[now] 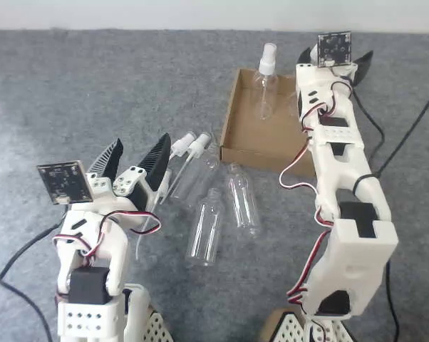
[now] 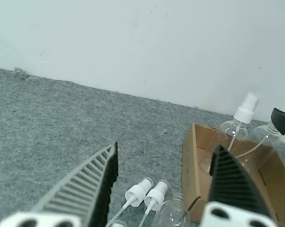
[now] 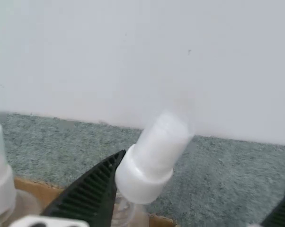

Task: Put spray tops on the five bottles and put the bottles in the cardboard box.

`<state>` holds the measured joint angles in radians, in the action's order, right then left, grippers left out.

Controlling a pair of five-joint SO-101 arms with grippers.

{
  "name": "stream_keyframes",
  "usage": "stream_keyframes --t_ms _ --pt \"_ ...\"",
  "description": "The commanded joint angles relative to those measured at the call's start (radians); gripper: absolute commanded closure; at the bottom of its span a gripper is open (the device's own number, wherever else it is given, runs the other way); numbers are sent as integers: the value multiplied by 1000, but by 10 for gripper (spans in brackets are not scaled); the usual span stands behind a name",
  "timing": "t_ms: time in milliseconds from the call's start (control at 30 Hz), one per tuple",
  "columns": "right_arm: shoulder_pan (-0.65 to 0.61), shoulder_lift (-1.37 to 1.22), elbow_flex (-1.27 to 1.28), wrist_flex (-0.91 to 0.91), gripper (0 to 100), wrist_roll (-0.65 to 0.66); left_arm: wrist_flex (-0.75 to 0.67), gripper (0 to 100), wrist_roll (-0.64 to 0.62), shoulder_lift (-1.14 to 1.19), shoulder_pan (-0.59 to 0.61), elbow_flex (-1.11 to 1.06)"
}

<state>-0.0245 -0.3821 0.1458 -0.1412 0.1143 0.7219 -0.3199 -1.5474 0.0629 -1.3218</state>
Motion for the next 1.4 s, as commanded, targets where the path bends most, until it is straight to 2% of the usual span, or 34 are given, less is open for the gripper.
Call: stream_keyframes --t_ms 0,233,533,767,933,1233,1367 --pt "-1 81 -61 4 548 8 -25 702 3 2 -2 4" --pt "1 84 -61 15 482 9 -25 702 3 2 -2 4" --pt "5 113 -60 18 482 9 -25 702 3 2 -2 4" --pt "1 119 -98 134 480 -8 -25 702 3 2 -2 4" --pt "5 117 -107 137 478 -78 -25 702 3 2 -2 4" --pt "5 120 -107 139 478 -74 -25 702 3 2 -2 4" --pt "2 127 -109 189 406 -78 -25 702 3 2 -2 4"
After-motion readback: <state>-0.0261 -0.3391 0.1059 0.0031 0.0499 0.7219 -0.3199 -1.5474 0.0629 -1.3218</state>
